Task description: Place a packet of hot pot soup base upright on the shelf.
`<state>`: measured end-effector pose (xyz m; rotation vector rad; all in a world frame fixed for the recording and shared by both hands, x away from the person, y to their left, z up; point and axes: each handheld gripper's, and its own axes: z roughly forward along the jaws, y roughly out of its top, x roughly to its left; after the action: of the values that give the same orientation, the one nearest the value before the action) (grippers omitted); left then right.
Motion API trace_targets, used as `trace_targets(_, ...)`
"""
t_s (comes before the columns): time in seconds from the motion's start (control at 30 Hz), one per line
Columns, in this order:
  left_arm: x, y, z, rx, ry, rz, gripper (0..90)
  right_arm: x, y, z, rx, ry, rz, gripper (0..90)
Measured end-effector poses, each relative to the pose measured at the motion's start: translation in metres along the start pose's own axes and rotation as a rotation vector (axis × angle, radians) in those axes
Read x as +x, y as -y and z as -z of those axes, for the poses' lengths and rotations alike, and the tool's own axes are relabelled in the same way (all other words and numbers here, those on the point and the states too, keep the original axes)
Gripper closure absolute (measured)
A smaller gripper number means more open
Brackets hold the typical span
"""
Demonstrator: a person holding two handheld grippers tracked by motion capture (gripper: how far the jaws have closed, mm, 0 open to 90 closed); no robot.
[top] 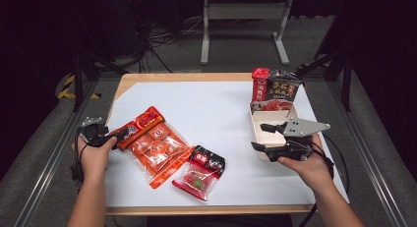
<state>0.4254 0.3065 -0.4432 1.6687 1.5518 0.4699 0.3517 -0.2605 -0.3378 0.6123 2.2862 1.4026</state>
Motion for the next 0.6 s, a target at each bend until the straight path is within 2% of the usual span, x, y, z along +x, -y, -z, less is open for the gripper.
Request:
trace_targets(0.07,0.0014,0.001,-0.0011,0.025,-0.013,0.005,16.2,0.0001,0.0001,-0.0005,0.0,-0.001,0.002,33.3)
trace_targets(0.17,0.0022,0.002,-0.0032,0.049,-0.011,0.026,16.2,0.0005,0.0001,-0.0008,0.003,0.002,0.006,33.3)
trace_targets(0.3,0.0034,0.0021,-0.0035,0.055,-0.003,0.04,17.7,0.0011,0.0005,-0.0008,0.008,0.006,0.01,33.2)
trace_targets(0.33,0.0041,0.0028,-0.0034,0.067,-0.002,0.066,17.6,0.0012,0.0006,-0.0007,0.008,0.005,0.01,33.1)
trace_targets(0.6,0.005,0.0038,-0.0042,0.096,0.007,0.087,17.6,0.0016,0.0009,-0.001,0.008,0.003,0.011,32.9)
